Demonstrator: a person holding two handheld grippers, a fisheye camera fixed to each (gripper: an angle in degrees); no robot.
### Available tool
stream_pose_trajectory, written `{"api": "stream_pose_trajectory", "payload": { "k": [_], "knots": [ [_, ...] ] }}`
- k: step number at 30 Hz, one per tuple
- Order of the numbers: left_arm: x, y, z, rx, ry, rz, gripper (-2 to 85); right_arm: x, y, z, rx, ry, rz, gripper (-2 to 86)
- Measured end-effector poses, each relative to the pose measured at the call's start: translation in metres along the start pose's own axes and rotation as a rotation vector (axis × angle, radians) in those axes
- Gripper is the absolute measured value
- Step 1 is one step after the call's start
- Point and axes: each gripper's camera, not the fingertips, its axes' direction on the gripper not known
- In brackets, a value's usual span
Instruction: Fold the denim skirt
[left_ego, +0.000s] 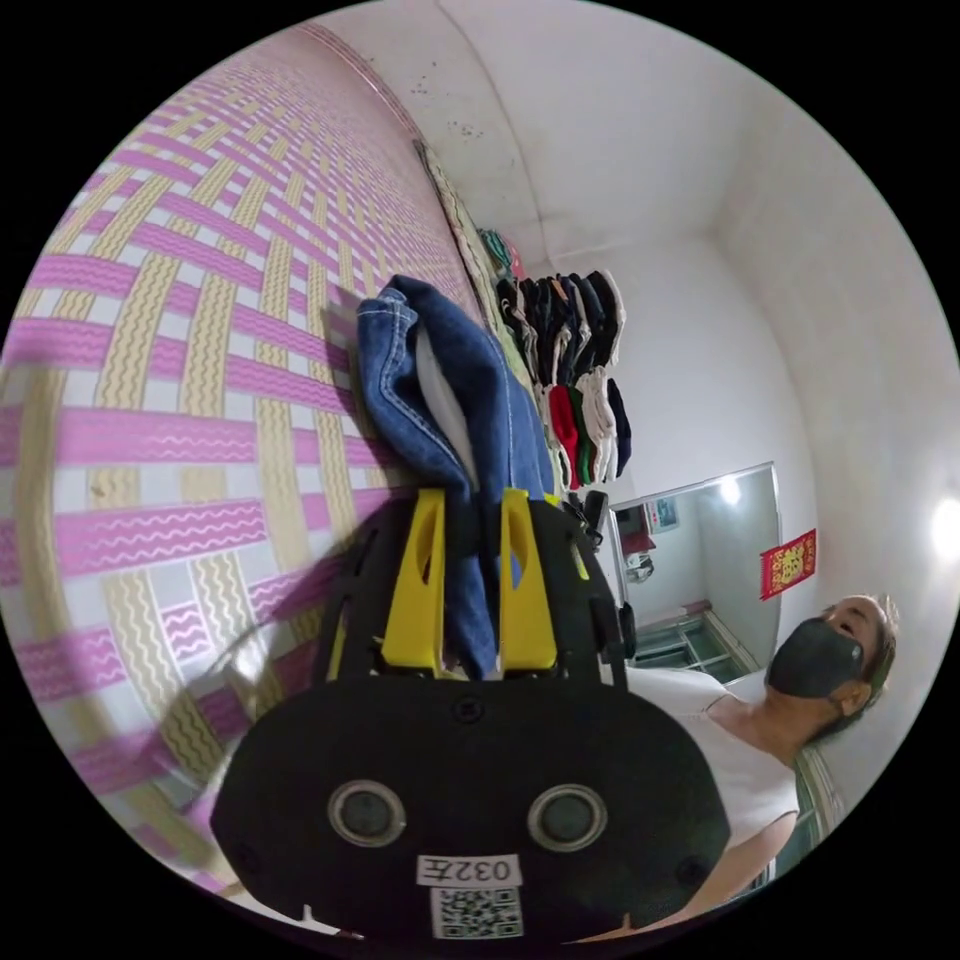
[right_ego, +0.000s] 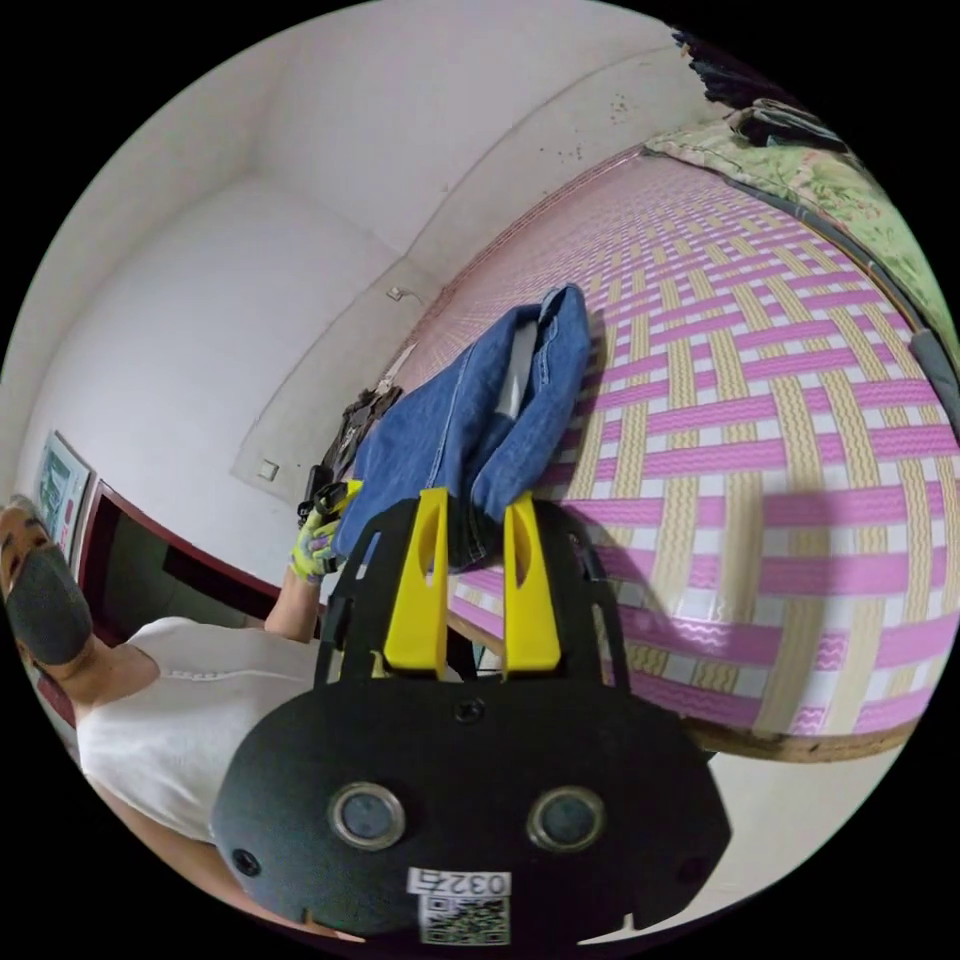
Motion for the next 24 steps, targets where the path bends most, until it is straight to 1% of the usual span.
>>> {"api": "stream_pose_trajectory", "payload": {
  "k": [2, 5, 10, 15, 18, 21, 23, 24],
  "knots": [
    [-0.006, 0.010, 0.001, 0.026, 0.068, 0.003, 2.1, -0.009, 0.017, -0.005, 0.037, -0.013, -0.034, 6.9],
    [0.003, 0.019, 0.006, 0.019, 0.169, 0.051, 0.9, -0.032, 0.036, -0.023, 0.084, -0.017, -0.112, 4.3],
    [0.040, 0.014, 0.034, -0.042, 0.232, 0.150, 0.6, -0.068, 0.053, -0.052, 0.102, 0.062, -0.228, 0.8],
    [0.075, -0.012, 0.080, -0.079, 0.336, 0.218, 0.5, -0.072, 0.049, -0.087, 0.135, 0.033, -0.276, -0.3],
    [0.116, -0.046, 0.116, -0.093, 0.357, 0.286, 0.4, -0.091, 0.026, -0.121, 0.170, 0.095, -0.354, -0.4],
    [0.188, -0.088, 0.162, -0.097, 0.380, 0.429, 0.4, -0.127, 0.002, -0.177, 0.265, 0.206, -0.447, -0.5],
    [0.261, -0.119, 0.207, -0.089, 0.399, 0.578, 0.5, -0.164, -0.003, -0.243, 0.405, 0.310, -0.519, -0.6],
    [0.279, -0.127, 0.220, -0.083, 0.412, 0.610, 0.6, -0.174, -0.002, -0.262, 0.447, 0.342, -0.532, -0.6]
  ]
}}
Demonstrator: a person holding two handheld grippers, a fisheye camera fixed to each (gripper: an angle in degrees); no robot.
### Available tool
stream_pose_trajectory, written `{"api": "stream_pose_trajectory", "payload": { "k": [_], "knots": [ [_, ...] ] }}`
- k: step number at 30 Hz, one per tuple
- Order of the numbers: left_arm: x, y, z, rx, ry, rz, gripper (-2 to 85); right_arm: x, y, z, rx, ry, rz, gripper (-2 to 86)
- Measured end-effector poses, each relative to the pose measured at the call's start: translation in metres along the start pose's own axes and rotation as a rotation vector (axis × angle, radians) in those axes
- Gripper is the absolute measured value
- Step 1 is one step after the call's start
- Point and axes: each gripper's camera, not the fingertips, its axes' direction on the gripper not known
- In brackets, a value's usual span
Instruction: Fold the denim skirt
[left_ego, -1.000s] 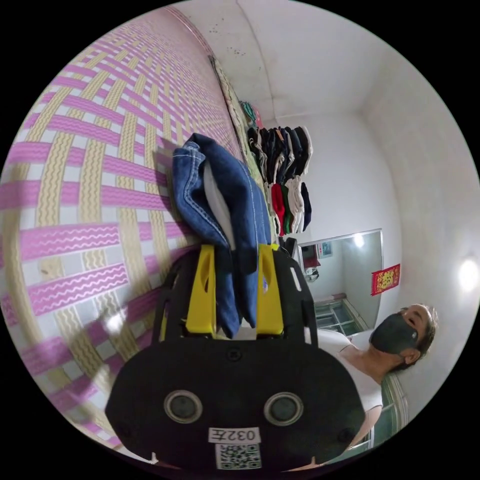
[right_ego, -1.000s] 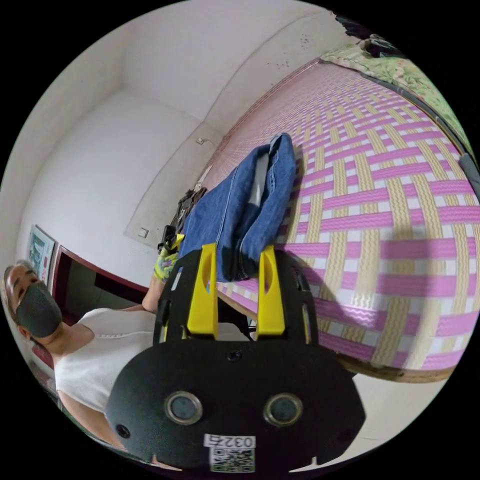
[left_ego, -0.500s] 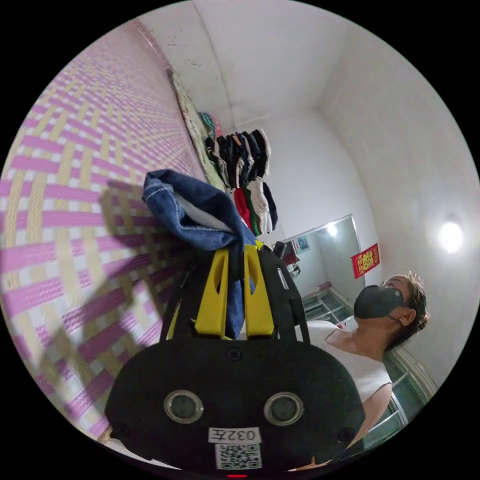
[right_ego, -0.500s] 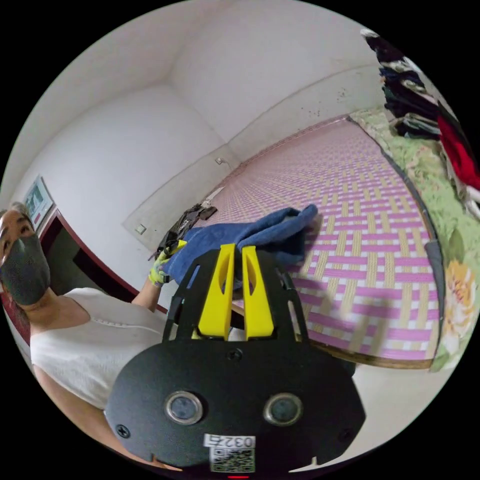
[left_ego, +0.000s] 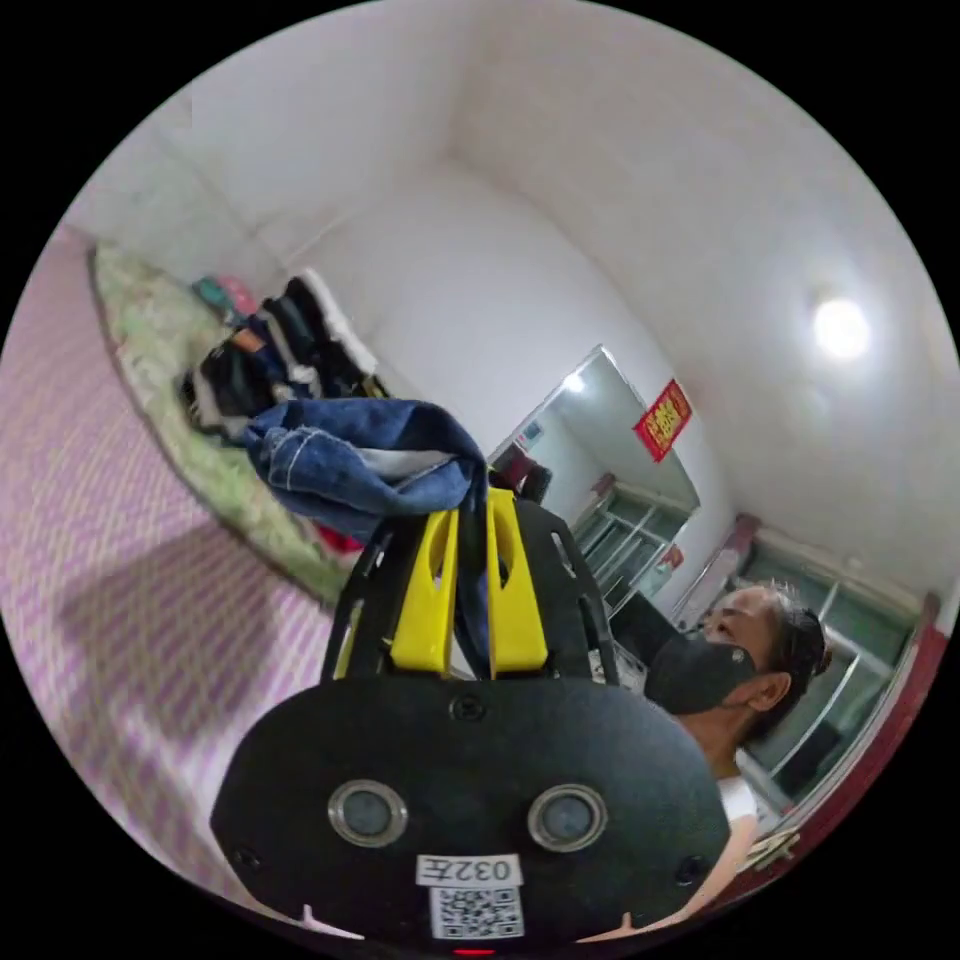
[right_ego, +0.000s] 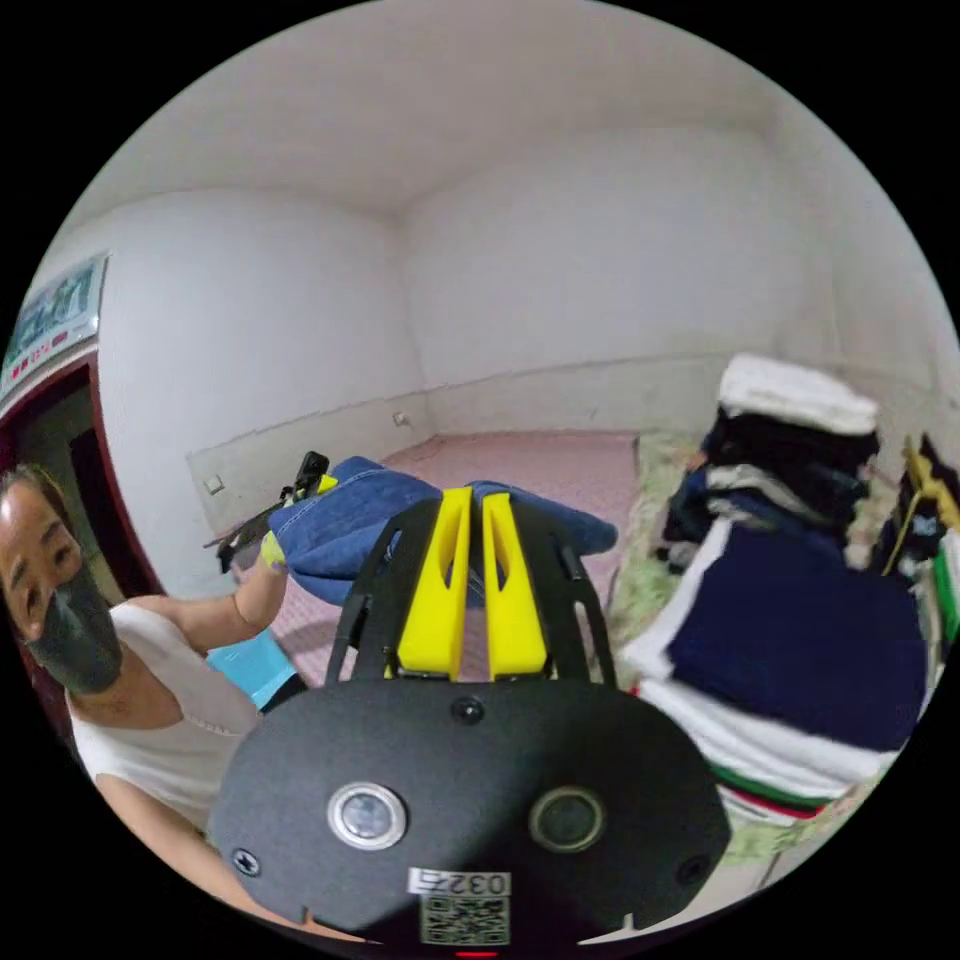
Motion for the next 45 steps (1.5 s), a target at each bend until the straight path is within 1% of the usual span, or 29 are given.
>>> {"api": "stream_pose_trajectory", "payload": {
  "k": [2, 3, 4, 7, 8, 9, 10, 12, 13, 14, 15, 16, 17, 20, 25, 27, 28, 29, 31, 33, 34, 36, 37, 38, 39, 40, 41, 43, 45],
  "knots": [
    [0.002, -0.061, 0.073, 0.028, 0.106, 0.064, 1.1, 0.001, -0.028, -0.075, 0.138, 0.132, -0.035, -0.6],
    [0.001, -0.076, 0.095, 0.029, 0.141, 0.080, 1.4, 0.002, -0.032, -0.093, 0.171, 0.159, -0.033, -0.6],
    [-0.004, -0.102, 0.138, 0.020, 0.188, 0.108, 2.3, 0.008, -0.037, -0.128, 0.218, 0.208, -0.010, -0.5],
    [-0.042, -0.139, 0.254, -0.007, 0.210, 0.067, 3.4, 0.036, -0.024, -0.191, 0.255, 0.327, 0.116, -0.5],
    [-0.069, -0.137, 0.301, -0.039, 0.185, 0.024, 3.6, 0.051, -0.007, -0.206, 0.247, 0.385, 0.179, -0.4],
    [-0.084, -0.133, 0.324, -0.065, 0.165, 0.002, 3.5, 0.060, 0.004, -0.211, 0.237, 0.414, 0.210, -0.4],
    [-0.120, -0.118, 0.367, -0.125, 0.104, -0.052, 3.4, 0.081, 0.030, -0.215, 0.207, 0.454, 0.276, -0.3],
    [-0.185, -0.081, 0.426, -0.233, -0.032, -0.157, 2.6, 0.125, 0.073, -0.207, 0.114, 0.491, 0.411, -0.1],
    [-0.228, -0.049, 0.458, -0.313, -0.101, -0.246, 1.8, 0.161, 0.105, -0.193, 0.004, 0.508, 0.546, 0.1],
    [-0.262, -0.019, 0.471, -0.293, -0.049, -0.325, 1.2, 0.184, 0.134, -0.182, -0.063, 0.501, 0.643, 0.1],
    [-0.275, -0.008, 0.471, -0.248, 0.026, -0.361, 0.9, 0.187, 0.144, -0.182, -0.041, 0.483, 0.650, 0.1],
    [-0.294, 0.006, 0.474, -0.206, 0.145, -0.421, 0.6, 0.183, 0.157, -0.188, 0.042, 0.427, 0.625, 0.2],
    [-0.298, 0.010, 0.477, -0.204, 0.156, -0.424, 0.4, 0.178, 0.160, -0.191, 0.076, 0.391, 0.604, 0.2],
    [-0.283, 0.007, 0.491, -0.270, 0.035, -0.331, 0.3, 0.168, 0.155, -0.184, 0.027, 0.443, 0.607, 0.5],
    [-0.272, 0.026, 0.515, -0.260, -0.095, -0.244, 0.0, 0.165, 0.160, -0.166, -0.021, 0.465, 0.626, 1.6],
    [-0.275, 0.032, 0.520, -0.214, -0.059, -0.249, -0.1, 0.147, 0.156, -0.173, 0.048, 0.469, 0.587, 1.3],
    [-0.273, 0.035, 0.522, -0.185, -0.015, -0.235, 0.0, 0.128, 0.148, -0.177, 0.090, 0.501, 0.518, 1.1],
    [-0.267, 0.038, 0.525, -0.170, -0.003, -0.182, 0.1, 0.110, 0.142, -0.177, 0.107, 0.545, 0.454, 1.0],
    [-0.261, 0.051, 0.531, -0.176, -0.043, -0.090, 0.7, 0.104, 0.143, -0.167, 0.081, 0.604, 0.436, 1.7],
    [-0.278, 0.074, 0.547, -0.257, -0.144, -0.134, 1.0, 0.132, 0.153, -0.151, -0.073, 0.549, 0.590, 3.9],
    [-0.294, 0.091, 0.554, -0.292, -0.157, -0.190, 1.3, 0.142, 0.165, -0.152, -0.086, 0.484, 0.664, 6.3],
    [-0.308, 0.110, 0.548, -0.264, -0.108, -0.243, 2.3, 0.126, 0.175, -0.170, 0.042, 0.493, 0.662, 8.6],
    [-0.308, 0.120, 0.537, -0.228, -0.119, -0.250, 3.4, 0.108, 0.176, -0.179, 0.092, 0.581, 0.637, 9.2],
    [-0.297, 0.128, 0.524, -0.175, -0.156, -0.213, 3.5, 0.085, 0.173, -0.184, 0.141, 0.671, 0.583, 9.1],
    [-0.289, 0.131, 0.517, -0.148, -0.191, -0.182, 3.6, 0.073, 0.170, -0.184, 0.171, 0.701, 0.539, 8.3],
    [-0.265, 0.137, 0.505, -0.087, -0.274, -0.083, 2.9, 0.050, 0.162, -0.180, 0.210, 0.733, 0.439, 6.9],
    [-0.235, 0.141, 0.503, -0.047, -0.358, 0.036, 2.1, 0.033, 0.151, -0.168, 0.201, 0.763, 0.359, 6.0],
    [-0.193, 0.151, 0.520, -0.033, -0.439, 0.200, 0.7, 0.015, 0.131, -0.141, 0.155, 0.817, 0.243, 4.6],
    [-0.161, 0.165, 0.552, -0.054, -0.445, 0.331, -0.5, 0.012, 0.119, -0.110, 0.130, 0.861, 0.179, 2.9]
  ]
}}
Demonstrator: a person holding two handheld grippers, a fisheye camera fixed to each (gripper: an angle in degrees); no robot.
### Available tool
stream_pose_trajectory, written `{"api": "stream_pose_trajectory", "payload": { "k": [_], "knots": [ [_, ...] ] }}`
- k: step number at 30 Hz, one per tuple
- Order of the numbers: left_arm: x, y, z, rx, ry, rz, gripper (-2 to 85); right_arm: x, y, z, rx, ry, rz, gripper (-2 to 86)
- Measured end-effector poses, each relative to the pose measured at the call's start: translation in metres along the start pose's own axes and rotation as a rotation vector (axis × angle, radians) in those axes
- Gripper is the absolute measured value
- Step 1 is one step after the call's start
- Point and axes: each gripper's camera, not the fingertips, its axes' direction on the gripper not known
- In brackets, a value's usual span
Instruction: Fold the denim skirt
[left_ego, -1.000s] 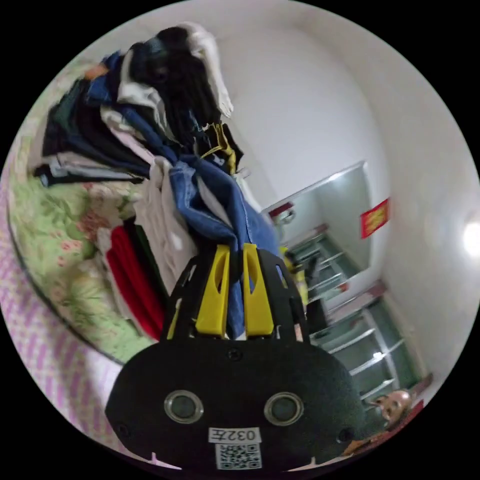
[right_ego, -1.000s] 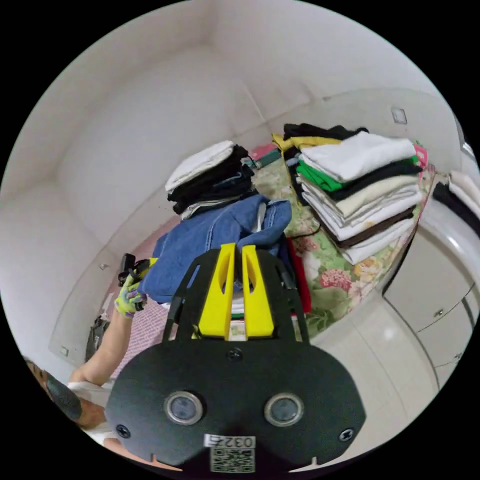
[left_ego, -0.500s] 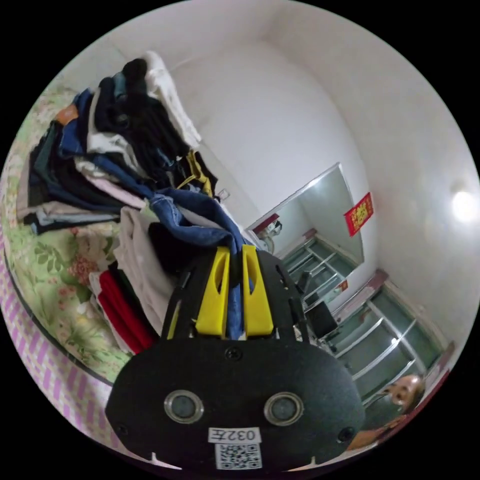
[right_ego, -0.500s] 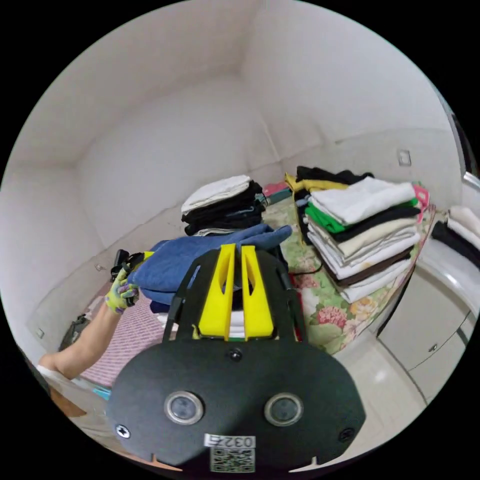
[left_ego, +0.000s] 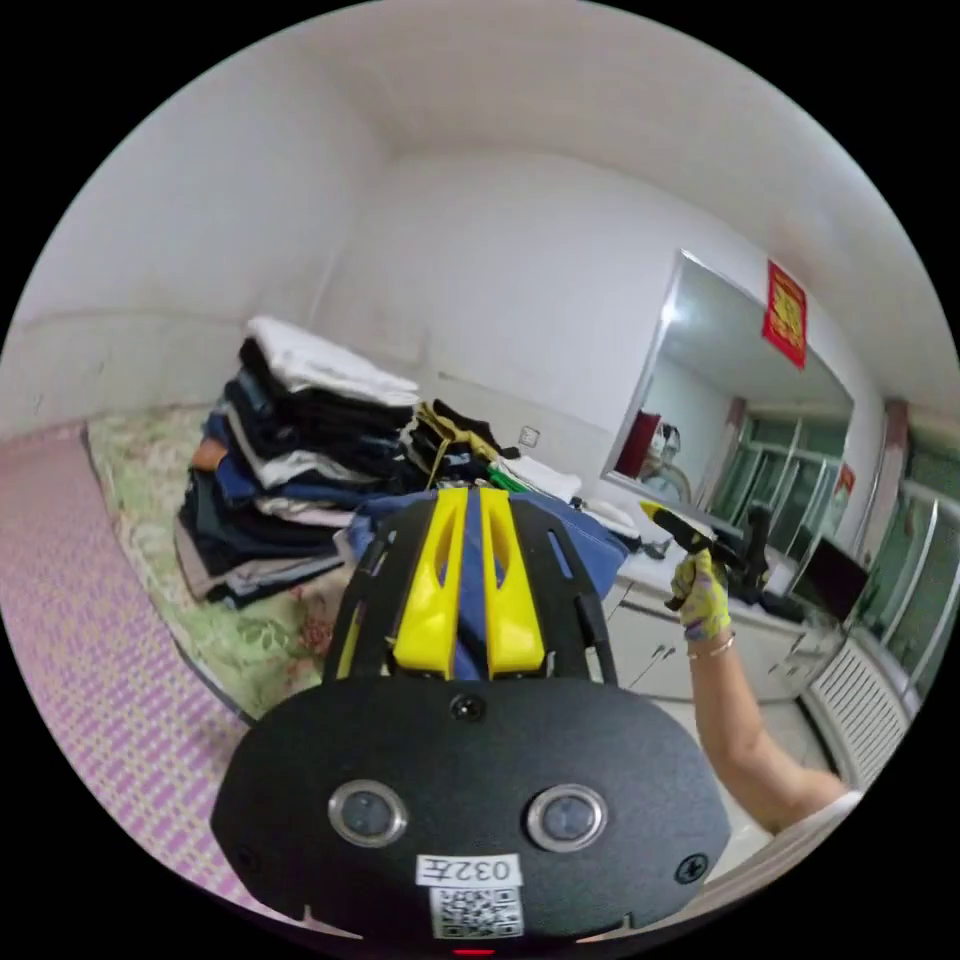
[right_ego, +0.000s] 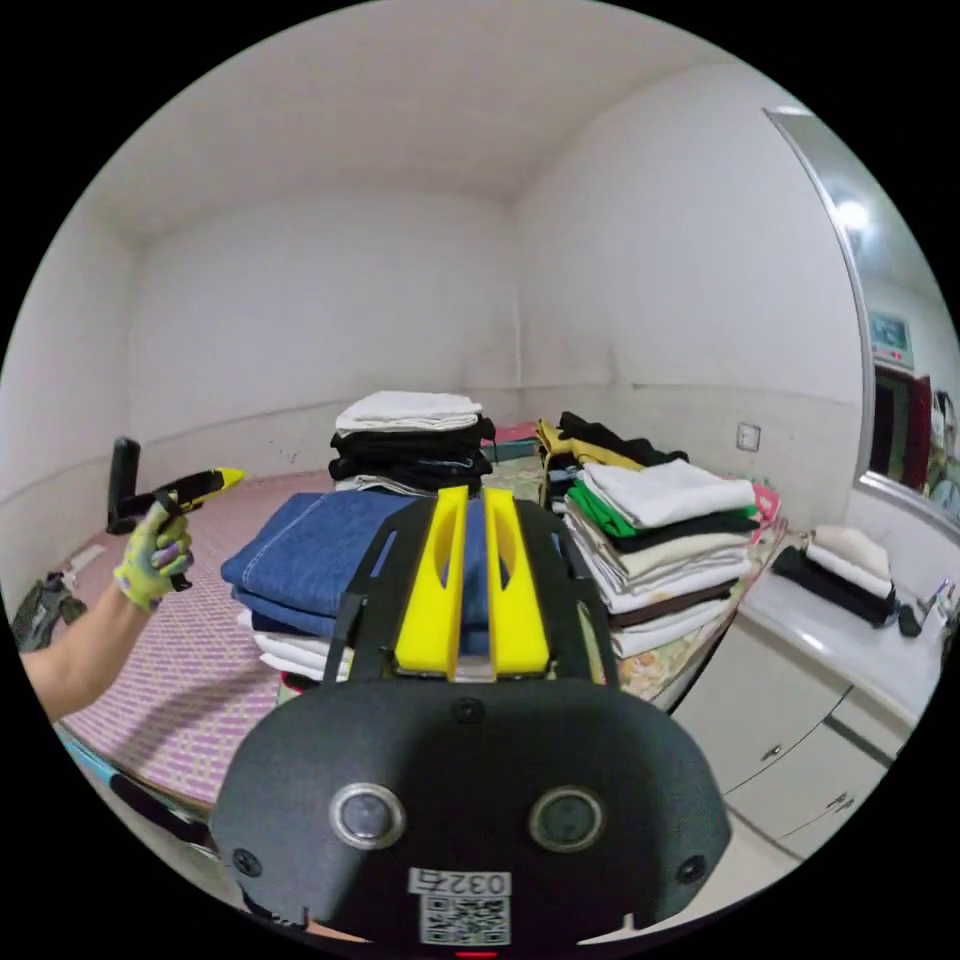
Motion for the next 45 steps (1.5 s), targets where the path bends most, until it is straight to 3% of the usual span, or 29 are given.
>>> {"api": "stream_pose_trajectory", "payload": {
  "k": [3, 5, 6, 8, 11, 14, 16, 18, 20, 22, 27, 31, 35, 38, 45],
  "knots": [
    [0.038, 0.014, 0.055, -0.078, -0.140, 0.097, -0.9, -0.027, 0.004, 0.052, -0.060, 0.076, -0.075, 0.0],
    [0.034, 0.043, 0.125, -0.300, -0.324, 0.176, -1.0, -0.026, 0.022, 0.110, -0.185, 0.224, -0.085, -0.7],
    [0.029, 0.054, 0.141, -0.356, -0.315, 0.192, -1.0, -0.024, 0.029, 0.120, -0.195, 0.210, -0.095, -0.8],
    [-0.005, 0.087, 0.146, -0.292, -0.204, 0.069, -1.0, -0.004, 0.049, 0.132, -0.114, 0.133, -0.009, -0.9],
    [-0.010, 0.113, 0.141, -0.226, -0.171, 0.052, -1.0, 0.018, 0.057, 0.141, -0.041, 0.034, 0.102, -1.0],
    [0.007, 0.116, 0.140, -0.248, -0.247, 0.088, -1.0, 0.029, 0.038, 0.152, -0.097, 0.009, 0.141, -1.0],
    [0.005, 0.104, 0.129, -0.266, -0.203, 0.056, -1.0, 0.044, 0.018, 0.152, -0.166, -0.044, 0.209, -1.0],
    [0.003, 0.090, 0.100, -0.254, -0.101, 0.041, -1.0, 0.055, -0.001, 0.127, -0.114, -0.106, 0.247, -1.0],
    [0.005, 0.084, 0.032, -0.118, -0.017, 0.083, -1.0, 0.050, -0.009, 0.065, 0.126, -0.095, 0.236, -1.0],
    [0.005, 0.093, -0.023, -0.084, 0.034, 0.118, -1.0, 0.031, -0.005, 0.031, 0.221, -0.132, 0.155, -1.0],
    [0.015, 0.203, -0.180, -0.119, 0.091, 0.179, -1.0, -0.055, 0.057, 0.007, 0.196, -0.394, -0.161, -0.8],
    [0.021, 0.342, -0.310, -0.168, -0.146, 0.115, -0.9, -0.129, 0.138, 0.043, 0.022, -0.601, -0.214, 0.1],
    [0.018, 0.448, -0.428, -0.297, -0.378, -0.133, -0.9, -0.193, 0.172, 0.099, -0.176, -0.972, -0.135, -0.4],
    [0.028, 0.498, -0.516, -0.258, -0.574, -0.289, -0.9, -0.241, 0.171, 0.133, -0.240, -1.279, -0.102, -0.8],
    [0.033, 0.537, -0.619, -0.142, -0.833, -0.450, -0.9, -0.329, 0.139, 0.204, -0.420, -1.620, -0.087, -1.0]
  ]
}}
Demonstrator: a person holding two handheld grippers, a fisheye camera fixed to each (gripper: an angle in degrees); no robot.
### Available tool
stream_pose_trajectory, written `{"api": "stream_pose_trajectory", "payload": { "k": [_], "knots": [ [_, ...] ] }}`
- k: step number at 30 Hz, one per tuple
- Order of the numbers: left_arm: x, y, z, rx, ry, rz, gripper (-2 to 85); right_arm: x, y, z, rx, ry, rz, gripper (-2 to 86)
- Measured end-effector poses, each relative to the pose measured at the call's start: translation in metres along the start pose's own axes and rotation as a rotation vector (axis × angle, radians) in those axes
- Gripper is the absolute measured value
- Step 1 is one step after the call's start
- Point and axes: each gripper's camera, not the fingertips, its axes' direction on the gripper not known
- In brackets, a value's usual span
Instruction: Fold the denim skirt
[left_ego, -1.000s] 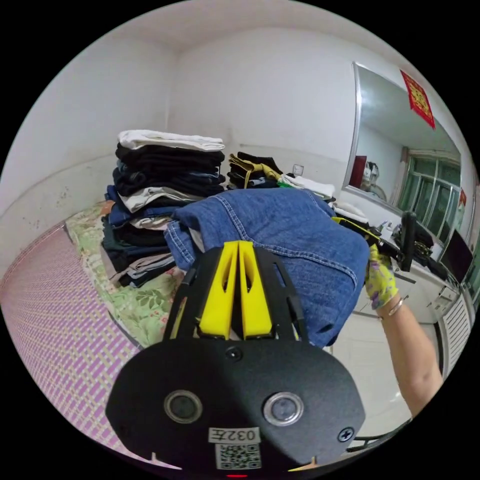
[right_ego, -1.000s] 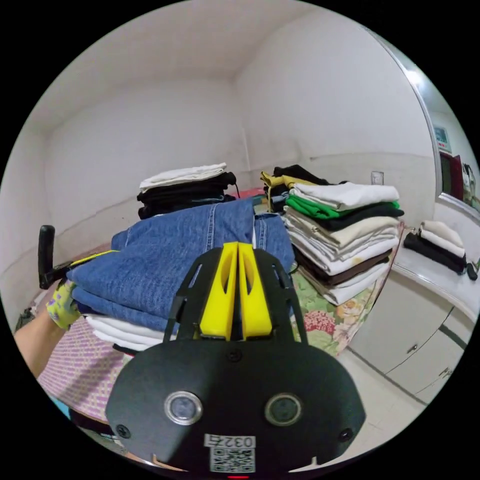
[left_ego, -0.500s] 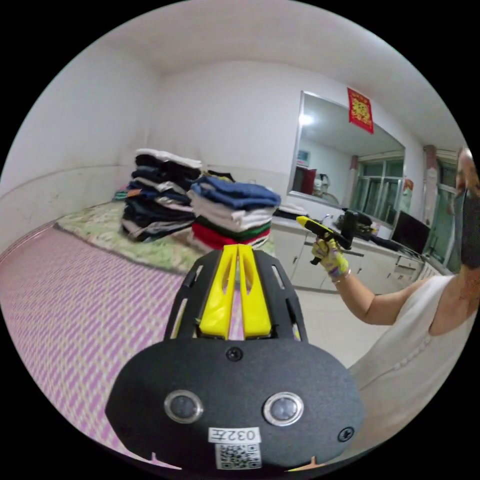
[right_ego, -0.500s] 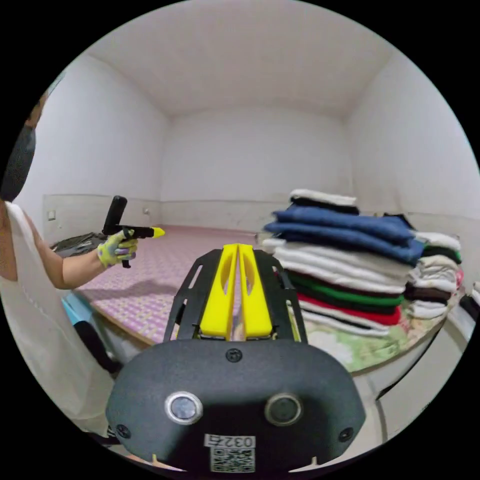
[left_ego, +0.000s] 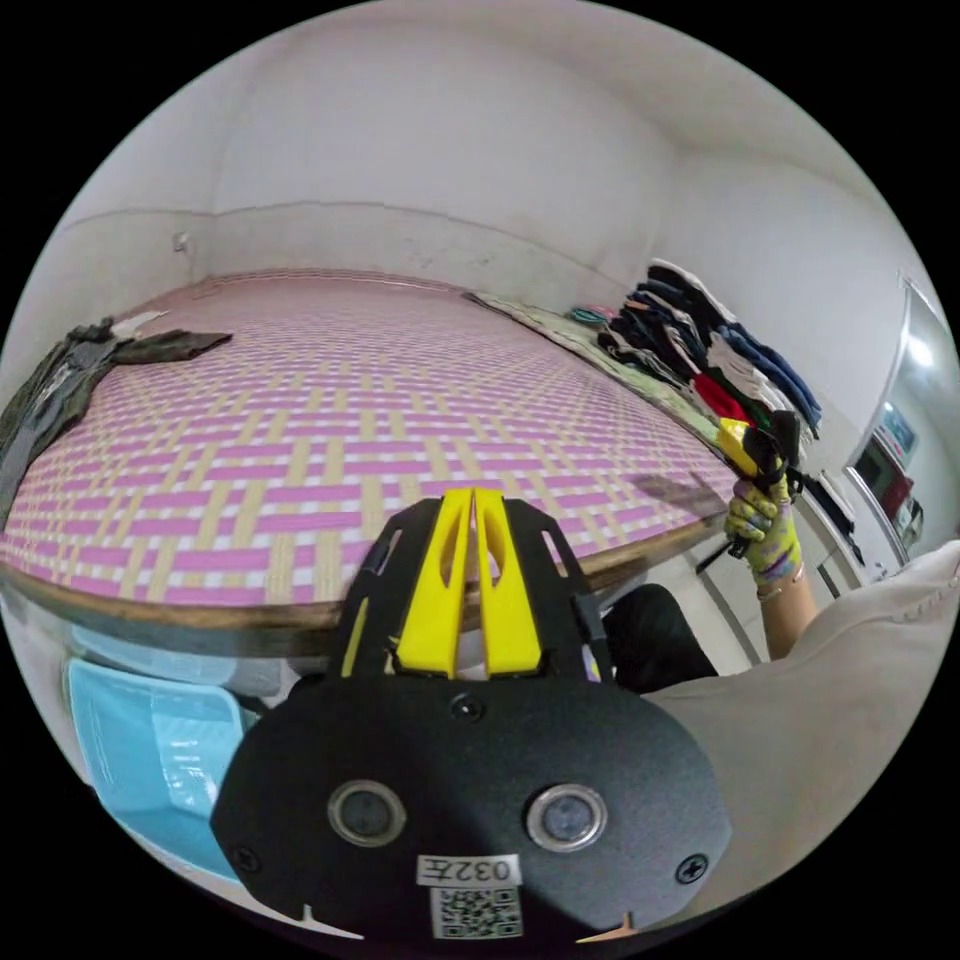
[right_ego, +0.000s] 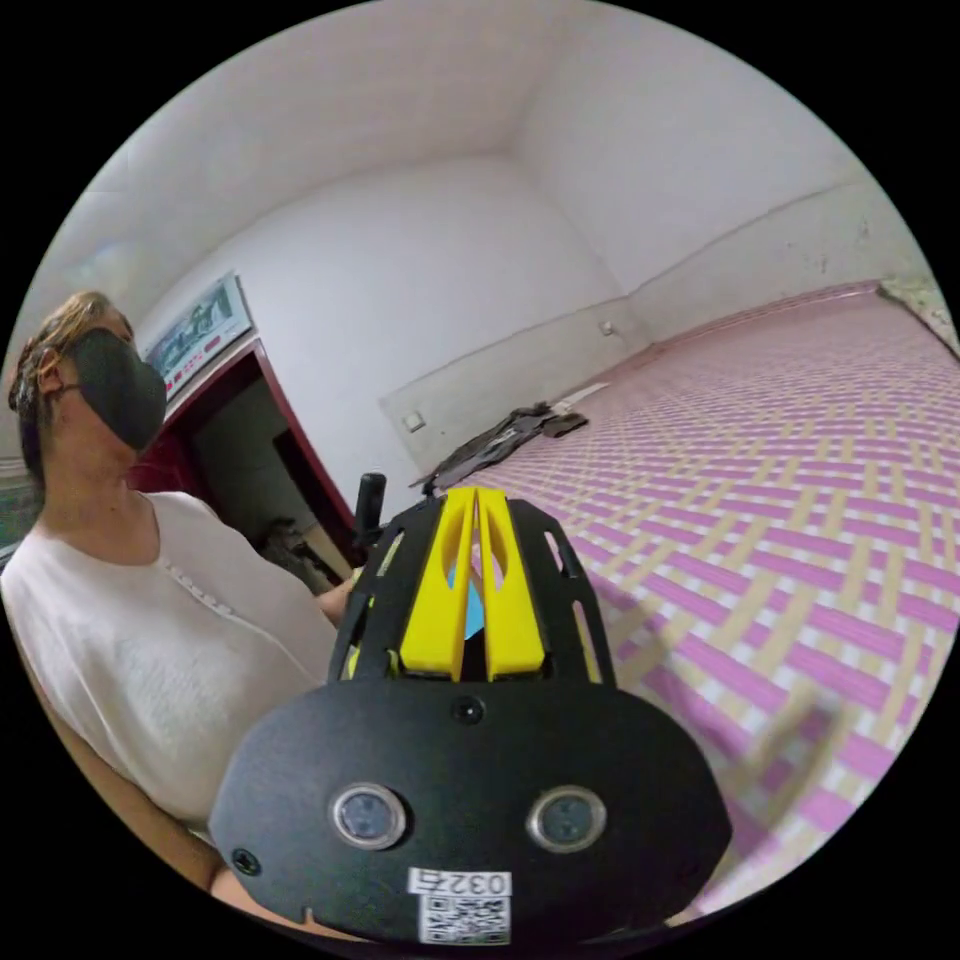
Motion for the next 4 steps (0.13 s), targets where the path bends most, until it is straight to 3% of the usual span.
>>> {"api": "stream_pose_trajectory", "payload": {
  "k": [4],
  "knots": [
    [-0.020, -0.008, -0.006, 0.032, 0.003, -0.043, -1.0, 0.028, -0.040, 0.008, -0.023, -0.018, 0.023, -1.0]
  ]
}}
